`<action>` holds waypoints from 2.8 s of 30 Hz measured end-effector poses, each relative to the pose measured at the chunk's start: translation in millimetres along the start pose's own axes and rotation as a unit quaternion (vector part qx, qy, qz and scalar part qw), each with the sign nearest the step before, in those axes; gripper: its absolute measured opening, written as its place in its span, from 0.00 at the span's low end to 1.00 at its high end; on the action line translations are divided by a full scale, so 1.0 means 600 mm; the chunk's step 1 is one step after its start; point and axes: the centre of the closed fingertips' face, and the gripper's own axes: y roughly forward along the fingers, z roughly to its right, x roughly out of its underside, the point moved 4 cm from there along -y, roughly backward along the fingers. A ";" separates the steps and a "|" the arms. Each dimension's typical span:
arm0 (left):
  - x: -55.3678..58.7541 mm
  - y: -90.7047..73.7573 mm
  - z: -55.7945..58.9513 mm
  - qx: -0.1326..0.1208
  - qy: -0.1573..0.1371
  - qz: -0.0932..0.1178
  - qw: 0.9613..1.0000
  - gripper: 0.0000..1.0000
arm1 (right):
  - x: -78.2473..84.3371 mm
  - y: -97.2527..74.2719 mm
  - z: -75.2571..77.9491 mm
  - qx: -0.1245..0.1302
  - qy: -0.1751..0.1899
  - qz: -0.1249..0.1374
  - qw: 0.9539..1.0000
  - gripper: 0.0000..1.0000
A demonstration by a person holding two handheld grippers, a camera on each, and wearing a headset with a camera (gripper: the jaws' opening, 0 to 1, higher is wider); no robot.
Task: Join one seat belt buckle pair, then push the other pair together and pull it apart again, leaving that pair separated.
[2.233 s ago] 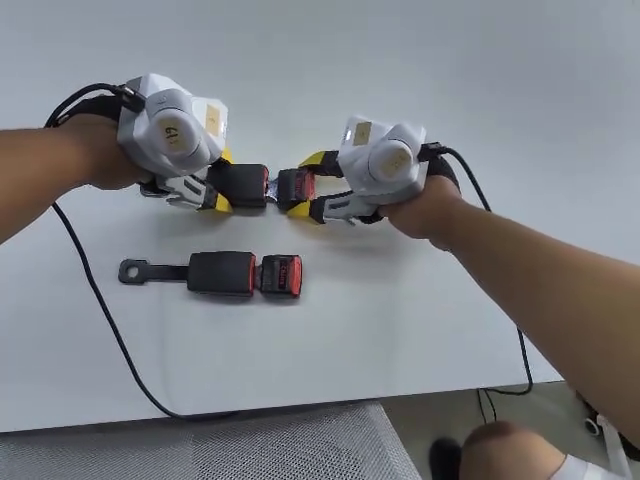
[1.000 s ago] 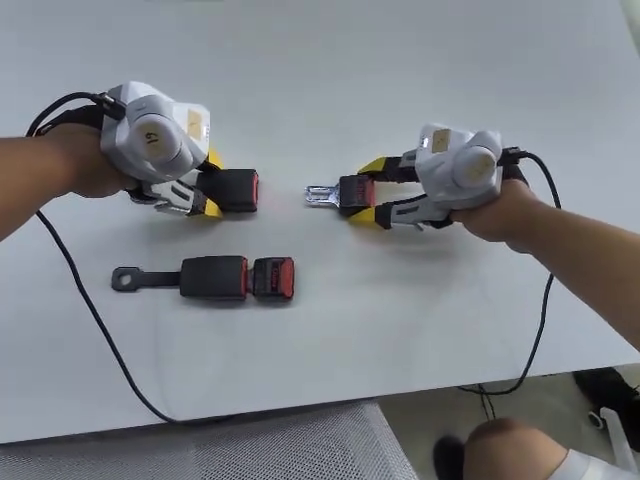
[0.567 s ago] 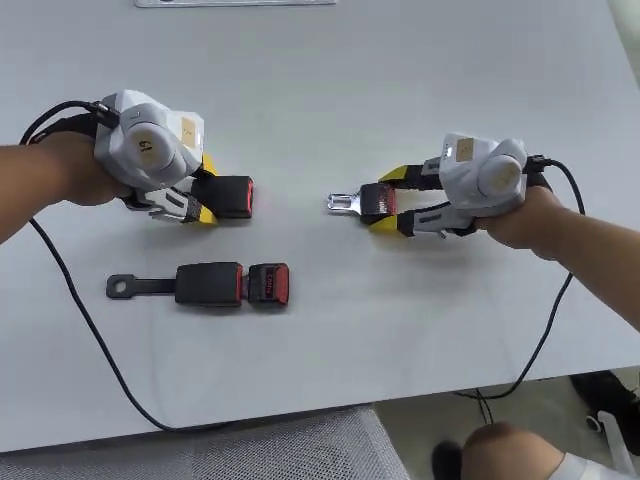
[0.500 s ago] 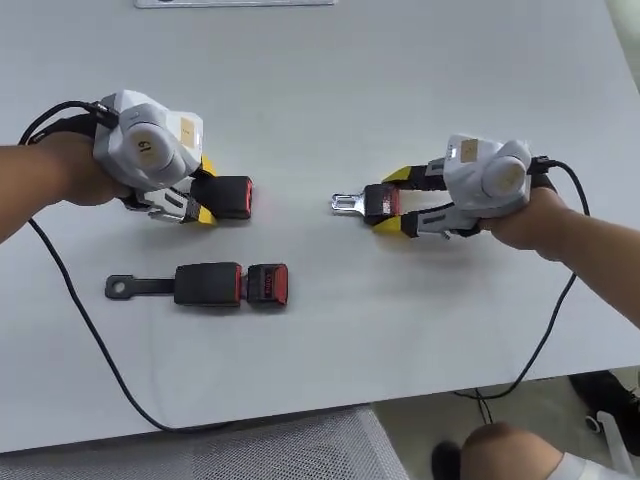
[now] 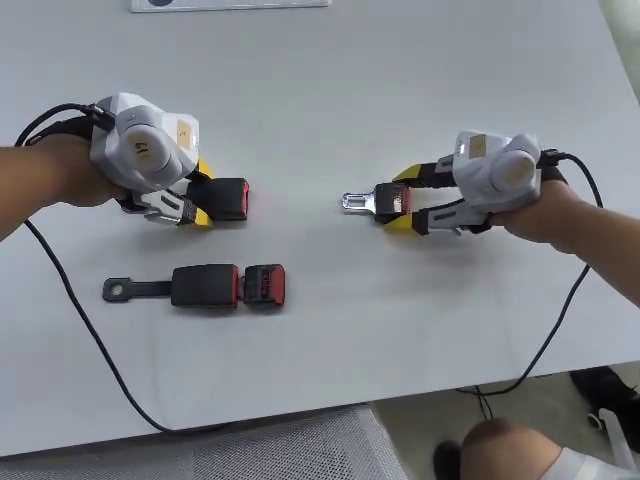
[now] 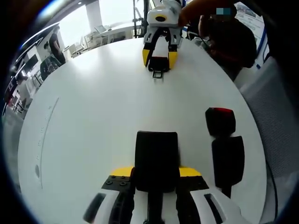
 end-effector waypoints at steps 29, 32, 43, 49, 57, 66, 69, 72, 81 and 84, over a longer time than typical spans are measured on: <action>-0.004 -0.113 0.030 -0.170 -0.239 0.133 0.947 0.91 | -0.054 -0.080 -0.031 0.211 0.139 0.114 0.961 0.96; 0.003 -0.131 0.045 -0.189 -0.265 0.151 0.933 0.98 | -0.062 -0.085 -0.047 0.221 0.149 0.122 0.956 0.96; 0.045 -0.195 0.126 -0.231 -0.306 0.193 0.903 1.00 | -0.085 -0.071 -0.113 0.249 0.170 0.147 0.942 1.00; 0.084 -0.219 0.171 -0.240 -0.326 0.208 0.890 1.00 | -0.097 -0.065 -0.156 0.253 0.174 0.153 0.939 1.00; 0.125 -0.240 0.208 -0.249 -0.336 0.225 0.880 1.00 | -0.110 -0.071 -0.199 0.258 0.167 0.158 0.938 1.00; 0.141 -0.269 0.243 -0.253 -0.339 0.240 0.874 1.00 | -0.118 -0.089 -0.230 0.265 0.151 0.153 0.940 1.00; 0.144 -0.279 0.252 -0.259 -0.338 0.244 0.871 1.00 | -0.117 -0.091 -0.244 0.264 0.155 0.156 0.939 1.00; 0.150 -0.285 0.262 -0.262 -0.338 0.245 0.870 1.00 | -0.115 -0.093 -0.257 0.264 0.159 0.158 0.938 1.00; 0.163 -0.292 0.288 -0.265 -0.345 0.242 0.868 1.00 | -0.110 -0.096 -0.287 0.264 0.161 0.157 0.938 1.00; 0.163 -0.290 0.291 -0.262 -0.345 0.239 0.869 1.00 | -0.107 -0.095 -0.288 0.263 0.160 0.152 0.939 1.00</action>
